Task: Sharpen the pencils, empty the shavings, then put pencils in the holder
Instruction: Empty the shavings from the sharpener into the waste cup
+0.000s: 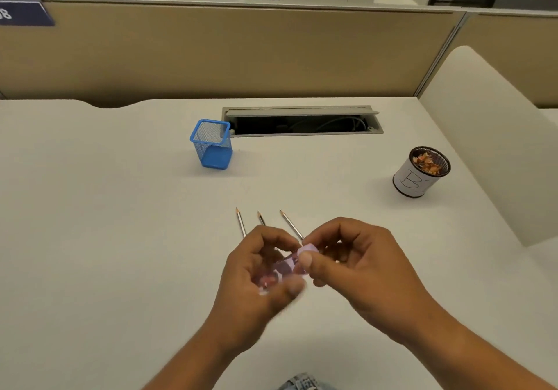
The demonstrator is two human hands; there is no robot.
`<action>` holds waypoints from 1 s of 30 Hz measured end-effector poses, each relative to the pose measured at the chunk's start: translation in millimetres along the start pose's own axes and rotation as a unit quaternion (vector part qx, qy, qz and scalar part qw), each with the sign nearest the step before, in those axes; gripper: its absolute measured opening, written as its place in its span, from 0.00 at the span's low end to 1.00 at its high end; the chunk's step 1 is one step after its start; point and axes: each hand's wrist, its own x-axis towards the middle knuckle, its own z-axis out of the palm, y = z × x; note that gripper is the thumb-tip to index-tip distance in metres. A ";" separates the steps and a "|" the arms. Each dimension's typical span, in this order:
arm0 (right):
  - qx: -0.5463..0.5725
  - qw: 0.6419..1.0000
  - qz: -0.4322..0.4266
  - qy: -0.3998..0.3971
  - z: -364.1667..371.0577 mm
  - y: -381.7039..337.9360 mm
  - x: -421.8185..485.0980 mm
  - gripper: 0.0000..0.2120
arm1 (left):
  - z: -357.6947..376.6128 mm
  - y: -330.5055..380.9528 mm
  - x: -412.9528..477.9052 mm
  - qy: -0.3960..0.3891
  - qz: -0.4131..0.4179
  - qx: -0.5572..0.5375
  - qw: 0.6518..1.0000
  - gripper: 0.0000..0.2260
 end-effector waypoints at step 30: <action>-0.257 0.925 -0.059 0.274 -214.7 91.1 131.6 0.19 | 234.1 -61.5 202.2 -0.013 0.080 0.517 0.852 0.08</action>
